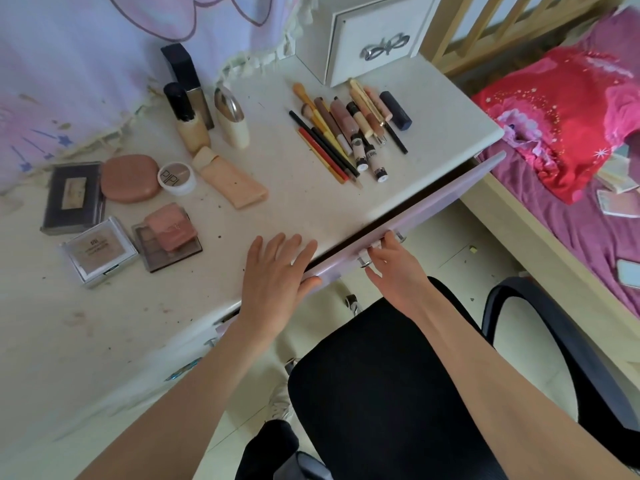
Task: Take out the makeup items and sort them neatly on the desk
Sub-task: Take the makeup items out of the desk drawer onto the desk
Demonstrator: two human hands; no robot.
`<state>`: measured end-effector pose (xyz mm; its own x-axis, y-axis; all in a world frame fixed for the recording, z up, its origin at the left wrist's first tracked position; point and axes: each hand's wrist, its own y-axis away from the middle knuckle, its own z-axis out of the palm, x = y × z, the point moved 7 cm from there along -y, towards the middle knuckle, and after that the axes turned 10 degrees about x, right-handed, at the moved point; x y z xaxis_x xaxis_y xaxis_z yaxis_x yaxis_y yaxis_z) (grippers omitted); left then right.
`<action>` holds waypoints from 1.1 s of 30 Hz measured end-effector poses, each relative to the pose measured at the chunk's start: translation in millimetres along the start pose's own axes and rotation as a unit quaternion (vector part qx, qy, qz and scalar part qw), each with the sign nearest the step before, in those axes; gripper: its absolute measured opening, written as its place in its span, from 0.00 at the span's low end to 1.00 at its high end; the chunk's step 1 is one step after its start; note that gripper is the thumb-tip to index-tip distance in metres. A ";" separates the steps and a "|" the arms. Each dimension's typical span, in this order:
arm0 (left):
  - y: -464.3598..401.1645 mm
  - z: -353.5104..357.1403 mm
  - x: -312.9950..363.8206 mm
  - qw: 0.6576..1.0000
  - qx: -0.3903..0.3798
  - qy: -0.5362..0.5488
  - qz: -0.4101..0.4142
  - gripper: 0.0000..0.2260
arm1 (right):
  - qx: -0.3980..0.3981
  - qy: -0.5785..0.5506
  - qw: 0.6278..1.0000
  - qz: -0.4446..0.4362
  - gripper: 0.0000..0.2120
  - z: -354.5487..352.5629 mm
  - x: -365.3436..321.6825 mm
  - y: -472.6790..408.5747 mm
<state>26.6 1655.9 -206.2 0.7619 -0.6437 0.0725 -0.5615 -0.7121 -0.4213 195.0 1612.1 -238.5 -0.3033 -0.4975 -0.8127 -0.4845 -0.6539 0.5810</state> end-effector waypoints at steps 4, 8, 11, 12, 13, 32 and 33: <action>-7.3 -3.2 -0.7 1.000 0.013 0.012 -0.007 0.20 | -0.014 0.039 0.999 0.004 0.22 4.7 3.4 -14.8; -8.3 -1.6 0.8 0.999 0.020 0.022 -0.023 0.19 | -0.015 0.018 1.000 0.016 0.18 8.1 6.6 -21.0; -6.2 0.6 -1.5 0.999 0.011 0.032 -0.030 0.19 | -0.005 0.001 1.000 0.018 0.17 9.8 5.2 -18.0; -5.3 1.6 -2.7 0.999 0.005 0.037 -0.033 0.19 | -0.007 -0.010 1.000 0.021 0.16 10.2 4.6 -17.5; -4.3 2.6 -3.5 0.998 -0.001 0.042 -0.036 0.19 | -0.003 -0.015 0.999 0.029 0.18 11.4 3.4 -16.3; 40.2 -74.5 -61.5 0.962 -0.244 0.043 -0.112 0.25 | -0.019 0.626 0.701 -0.341 0.30 68.2 -43.1 88.7; 46.0 -94.2 -70.2 0.967 -0.219 0.040 -0.126 0.25 | -0.018 0.621 0.694 -0.364 0.30 70.4 -53.3 104.4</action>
<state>-83.1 1641.9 -145.5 0.8751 -0.4405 0.2003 -0.4568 -0.8886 0.0416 102.8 1610.4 -137.5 0.9632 -0.1207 -0.2403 -0.1107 -0.9923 0.0548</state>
